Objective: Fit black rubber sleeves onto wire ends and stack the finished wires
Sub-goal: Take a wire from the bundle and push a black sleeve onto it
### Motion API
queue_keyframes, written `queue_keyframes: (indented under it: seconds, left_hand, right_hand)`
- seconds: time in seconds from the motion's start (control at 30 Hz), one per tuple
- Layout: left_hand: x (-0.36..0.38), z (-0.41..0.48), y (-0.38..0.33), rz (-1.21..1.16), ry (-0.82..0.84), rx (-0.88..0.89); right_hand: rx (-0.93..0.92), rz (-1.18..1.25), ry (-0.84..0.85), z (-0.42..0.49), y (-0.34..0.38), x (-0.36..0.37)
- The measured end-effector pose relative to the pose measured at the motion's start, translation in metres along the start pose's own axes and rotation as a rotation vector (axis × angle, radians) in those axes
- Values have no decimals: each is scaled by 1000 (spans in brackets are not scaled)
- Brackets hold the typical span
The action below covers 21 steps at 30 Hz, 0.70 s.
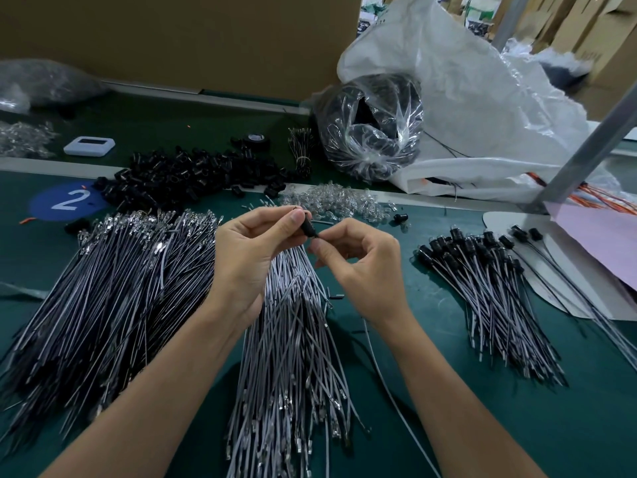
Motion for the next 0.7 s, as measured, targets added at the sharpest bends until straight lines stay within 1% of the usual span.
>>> queue_keyframes:
  seconds: [0.17, 0.33, 0.53, 0.7]
  left_hand:
    - [1, -1, 2, -38, -27, -54]
    - [0, 0, 3, -83, -9, -99]
    - [0, 0, 3, -89, 6, -101]
    - [-1, 3, 1, -79, 41, -97]
  right_hand:
    - [-31, -39, -18, -2, -1, 2]
    - [13, 2, -9, -1, -2, 1]
    - [27, 10, -20, -1, -4, 2]
    - [73, 60, 9, -1, -4, 3]
Point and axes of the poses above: each hand's wrist, its own z-axis towards the middle knuckle, its own x-axis out of the palm, y = z × x, the point moved 2 cm from there along z, towards the middle knuckle, and after that the axes turned 6 degrees about -x, right-handed, at the moved point
